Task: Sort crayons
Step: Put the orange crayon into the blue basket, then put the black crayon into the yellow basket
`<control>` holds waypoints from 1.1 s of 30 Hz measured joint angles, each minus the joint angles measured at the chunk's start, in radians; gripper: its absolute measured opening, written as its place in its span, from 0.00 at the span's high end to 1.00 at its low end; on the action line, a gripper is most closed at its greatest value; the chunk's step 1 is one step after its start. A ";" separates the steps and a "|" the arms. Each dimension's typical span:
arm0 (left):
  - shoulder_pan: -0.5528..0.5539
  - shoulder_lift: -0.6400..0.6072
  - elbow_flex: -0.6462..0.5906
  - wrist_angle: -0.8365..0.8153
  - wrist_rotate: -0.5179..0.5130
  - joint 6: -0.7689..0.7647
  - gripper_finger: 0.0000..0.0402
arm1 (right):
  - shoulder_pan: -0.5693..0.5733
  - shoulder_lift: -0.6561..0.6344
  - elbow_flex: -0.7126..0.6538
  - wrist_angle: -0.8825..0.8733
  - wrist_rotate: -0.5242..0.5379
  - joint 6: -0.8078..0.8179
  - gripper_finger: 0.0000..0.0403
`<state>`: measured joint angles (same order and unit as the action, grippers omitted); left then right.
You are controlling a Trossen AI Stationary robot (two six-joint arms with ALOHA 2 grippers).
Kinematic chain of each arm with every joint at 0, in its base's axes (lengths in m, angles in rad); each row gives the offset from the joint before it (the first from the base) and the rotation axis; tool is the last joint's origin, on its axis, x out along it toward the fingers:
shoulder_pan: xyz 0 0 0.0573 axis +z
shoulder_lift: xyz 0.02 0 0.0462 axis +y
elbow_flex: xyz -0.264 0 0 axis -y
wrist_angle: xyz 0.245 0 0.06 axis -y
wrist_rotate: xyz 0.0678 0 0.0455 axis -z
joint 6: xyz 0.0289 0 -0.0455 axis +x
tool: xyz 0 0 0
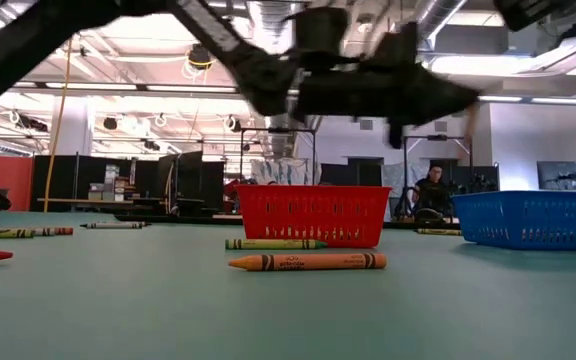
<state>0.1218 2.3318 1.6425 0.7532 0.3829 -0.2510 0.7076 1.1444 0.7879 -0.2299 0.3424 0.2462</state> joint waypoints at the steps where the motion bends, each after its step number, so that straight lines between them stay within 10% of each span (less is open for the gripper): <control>1: -0.001 0.034 0.071 -0.056 0.024 -0.003 0.97 | 0.010 0.000 0.000 0.002 0.010 0.009 0.71; 10: -0.004 0.238 0.499 -0.527 0.024 0.009 0.97 | 0.074 0.001 0.000 -0.006 0.029 0.026 0.71; 23: -0.003 0.239 0.517 -0.623 -0.020 0.125 0.73 | 0.056 0.001 -0.001 -0.057 0.060 0.018 0.71; 33: 0.055 0.062 0.521 -1.025 -0.055 0.255 0.67 | 0.054 0.001 -0.002 -0.057 0.104 -0.017 0.71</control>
<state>0.1765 2.3939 2.1639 -0.2722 0.3276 0.0042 0.7615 1.1458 0.7864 -0.2870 0.4468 0.2291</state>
